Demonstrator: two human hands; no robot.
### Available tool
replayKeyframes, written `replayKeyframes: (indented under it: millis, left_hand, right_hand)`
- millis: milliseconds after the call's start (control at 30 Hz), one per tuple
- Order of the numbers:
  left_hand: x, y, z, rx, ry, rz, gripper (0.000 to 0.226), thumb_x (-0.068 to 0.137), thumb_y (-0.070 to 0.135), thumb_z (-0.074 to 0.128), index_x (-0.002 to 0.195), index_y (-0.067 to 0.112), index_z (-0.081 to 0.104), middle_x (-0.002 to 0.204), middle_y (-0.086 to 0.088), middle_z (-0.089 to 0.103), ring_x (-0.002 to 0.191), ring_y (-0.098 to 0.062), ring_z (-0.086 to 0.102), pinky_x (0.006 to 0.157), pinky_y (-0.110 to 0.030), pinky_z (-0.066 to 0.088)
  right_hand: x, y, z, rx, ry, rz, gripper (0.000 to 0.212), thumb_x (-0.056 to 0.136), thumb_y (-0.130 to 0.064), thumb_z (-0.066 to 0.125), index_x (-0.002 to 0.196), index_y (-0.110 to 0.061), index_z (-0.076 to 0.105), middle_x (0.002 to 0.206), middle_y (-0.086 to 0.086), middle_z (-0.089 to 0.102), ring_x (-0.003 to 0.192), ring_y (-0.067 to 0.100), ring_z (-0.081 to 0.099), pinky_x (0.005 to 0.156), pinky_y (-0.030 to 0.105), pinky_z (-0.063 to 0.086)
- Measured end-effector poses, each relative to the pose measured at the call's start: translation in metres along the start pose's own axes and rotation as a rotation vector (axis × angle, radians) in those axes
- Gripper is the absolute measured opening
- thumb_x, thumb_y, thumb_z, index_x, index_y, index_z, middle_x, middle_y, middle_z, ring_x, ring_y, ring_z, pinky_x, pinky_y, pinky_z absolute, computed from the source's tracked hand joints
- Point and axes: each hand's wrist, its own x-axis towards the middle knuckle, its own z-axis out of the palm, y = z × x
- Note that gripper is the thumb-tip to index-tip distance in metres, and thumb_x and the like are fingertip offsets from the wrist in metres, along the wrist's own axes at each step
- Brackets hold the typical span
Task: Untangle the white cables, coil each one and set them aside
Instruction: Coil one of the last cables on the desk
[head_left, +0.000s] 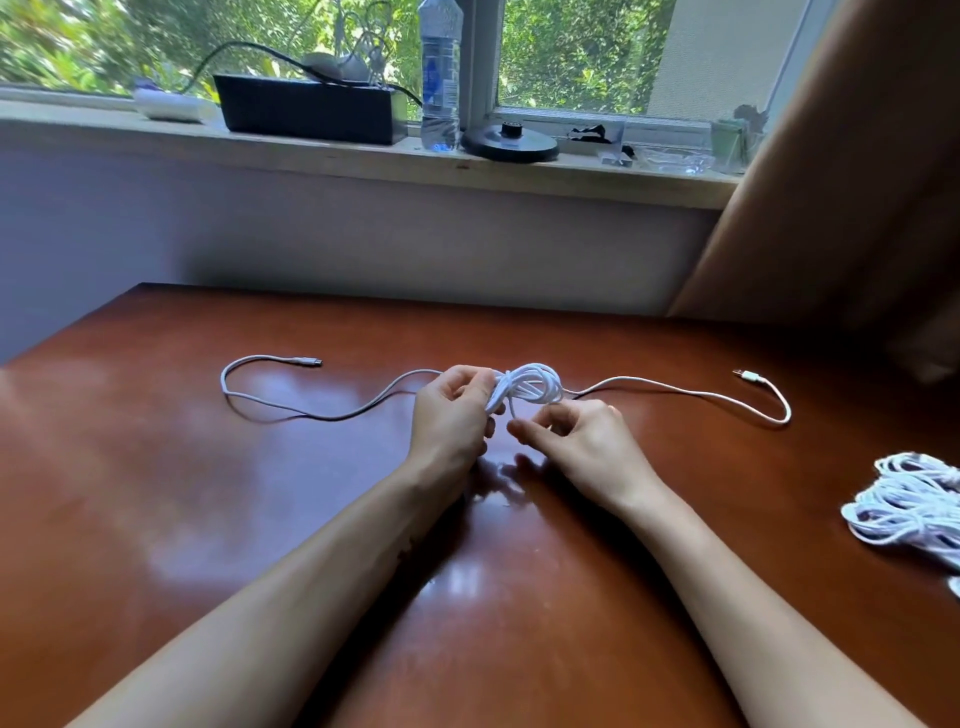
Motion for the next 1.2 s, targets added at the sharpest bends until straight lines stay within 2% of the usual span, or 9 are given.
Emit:
replayKeyframes:
  millis: [100,167,300,400,533,733,900,1000,1200]
  left_hand:
    - [0.002,0.0,0.0,0.008,0.071,0.03,0.02,0.1,0.019,0.056,0.085,0.016,0.07,0.067,-0.001,0.063,0.047,-0.012,0.046,0.043,-0.02,0.034]
    - [0.003,0.0,-0.002,0.047,0.13,0.081,0.02,0.099,0.019,0.057,0.084,0.016,0.069,0.068,-0.004,0.066,0.046,-0.013,0.049,0.045,-0.021,0.037]
    - [0.007,0.0,-0.006,0.148,0.212,0.19,0.018,0.098,0.019,0.059,0.084,0.012,0.069,0.072,-0.008,0.071,0.048,-0.014,0.061,0.056,-0.024,0.047]
    - [0.012,-0.002,-0.008,0.217,0.24,0.241,0.02,0.097,0.021,0.059,0.079,0.018,0.066,0.068,-0.002,0.07,0.056,-0.018,0.066,0.063,-0.03,0.05]
    - [0.013,-0.005,-0.011,0.385,0.265,0.341,0.018,0.097,0.023,0.059,0.08,0.02,0.065,0.071,0.007,0.068,0.068,-0.012,0.065,0.066,-0.031,0.049]
    - [0.013,-0.01,-0.01,0.563,0.182,0.5,0.015,0.091,0.03,0.053,0.083,0.023,0.063,0.082,0.006,0.068,0.08,-0.018,0.063,0.072,-0.039,0.052]
    - [0.012,-0.014,-0.009,0.543,0.026,0.614,0.014,0.1,0.022,0.055,0.09,0.02,0.064,0.084,0.005,0.063,0.075,-0.016,0.059,0.068,-0.041,0.051]
    - [0.009,-0.015,-0.007,0.453,-0.088,0.595,0.019,0.106,0.026,0.047,0.093,0.018,0.059,0.089,-0.003,0.057,0.07,-0.013,0.061,0.055,-0.041,0.054]
    - [0.001,-0.013,-0.004,0.222,-0.252,0.418,0.02,0.107,0.024,0.047,0.113,0.011,0.061,0.101,-0.013,0.067,0.095,-0.024,0.069,0.069,-0.045,0.063]
  right_hand:
    - [-0.003,-0.009,0.003,0.067,-0.034,-0.044,0.026,0.086,-0.045,0.075,0.076,-0.021,0.077,0.064,0.001,0.069,0.062,0.021,0.061,0.066,0.037,0.049]
    - [-0.005,-0.012,0.003,0.087,-0.04,-0.1,0.022,0.088,-0.039,0.076,0.079,-0.019,0.078,0.063,-0.005,0.068,0.056,0.011,0.054,0.063,0.033,0.046]
    - [-0.007,-0.018,0.008,0.028,-0.037,-0.243,0.017,0.094,-0.033,0.07,0.084,-0.019,0.072,0.057,-0.018,0.054,0.053,0.004,0.043,0.057,0.022,0.035]
    - [-0.008,-0.023,0.008,-0.025,-0.002,-0.328,0.019,0.097,-0.039,0.059,0.094,-0.023,0.068,0.075,-0.017,0.064,0.068,0.005,0.058,0.066,0.035,0.05]
    - [-0.009,-0.023,0.008,-0.078,0.073,-0.423,0.022,0.1,-0.036,0.055,0.101,-0.019,0.069,0.097,-0.007,0.071,0.09,0.02,0.067,0.075,0.046,0.055]
    - [-0.006,-0.023,0.003,-0.247,0.287,-0.504,0.028,0.101,-0.034,0.053,0.093,-0.013,0.07,0.09,0.0,0.061,0.085,0.024,0.058,0.07,0.043,0.052]
    - [-0.006,-0.019,0.0,-0.082,0.317,-0.403,0.019,0.099,-0.026,0.057,0.093,-0.015,0.071,0.093,-0.003,0.062,0.085,0.02,0.063,0.072,0.043,0.053]
    - [-0.005,-0.019,-0.001,-0.033,0.354,-0.345,0.02,0.098,-0.03,0.057,0.092,-0.018,0.072,0.09,-0.005,0.062,0.082,0.017,0.063,0.071,0.042,0.052]
    - [-0.003,-0.017,-0.004,-0.03,0.385,-0.315,0.018,0.096,-0.03,0.059,0.09,-0.02,0.072,0.087,-0.009,0.063,0.079,0.012,0.061,0.071,0.035,0.049]
